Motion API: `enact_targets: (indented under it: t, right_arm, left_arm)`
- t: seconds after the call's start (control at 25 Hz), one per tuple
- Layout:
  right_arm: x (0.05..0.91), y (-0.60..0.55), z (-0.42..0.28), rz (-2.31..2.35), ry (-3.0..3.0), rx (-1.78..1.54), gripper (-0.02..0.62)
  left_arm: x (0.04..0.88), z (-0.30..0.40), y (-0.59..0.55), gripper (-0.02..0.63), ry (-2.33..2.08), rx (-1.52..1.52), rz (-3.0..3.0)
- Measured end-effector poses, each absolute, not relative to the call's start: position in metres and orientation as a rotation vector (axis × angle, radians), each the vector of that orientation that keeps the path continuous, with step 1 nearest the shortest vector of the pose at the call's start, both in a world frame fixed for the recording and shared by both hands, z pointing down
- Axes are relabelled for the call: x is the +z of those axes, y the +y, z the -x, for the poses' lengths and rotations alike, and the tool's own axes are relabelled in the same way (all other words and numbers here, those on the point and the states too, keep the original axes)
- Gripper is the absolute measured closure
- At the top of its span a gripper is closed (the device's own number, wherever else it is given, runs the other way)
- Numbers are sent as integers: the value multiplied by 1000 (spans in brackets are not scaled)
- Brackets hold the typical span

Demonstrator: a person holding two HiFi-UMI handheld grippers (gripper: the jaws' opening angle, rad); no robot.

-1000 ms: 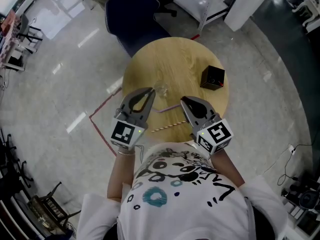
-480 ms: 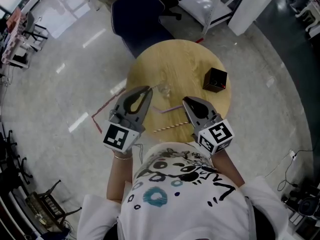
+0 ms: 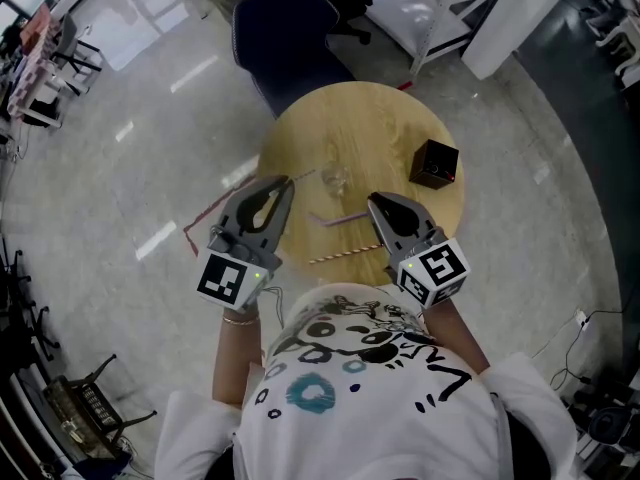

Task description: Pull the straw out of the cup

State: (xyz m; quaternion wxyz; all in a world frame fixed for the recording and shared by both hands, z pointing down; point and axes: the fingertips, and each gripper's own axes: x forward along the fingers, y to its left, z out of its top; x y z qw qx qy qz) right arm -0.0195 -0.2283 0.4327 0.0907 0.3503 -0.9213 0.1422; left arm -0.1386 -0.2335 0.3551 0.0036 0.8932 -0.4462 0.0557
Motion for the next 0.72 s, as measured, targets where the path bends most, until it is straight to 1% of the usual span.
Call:
enact_targets:
  t: [0.24,0.72]
  right_arm:
    - [434,-229,21,-1029,-2731,418,566]
    - [444,-233,20,-1035,-2694,437,566]
  left_arm:
    - [370,154,-232,573,-1430,178,-2747]
    - [428,177,-231,574,-1478,308,-2618]
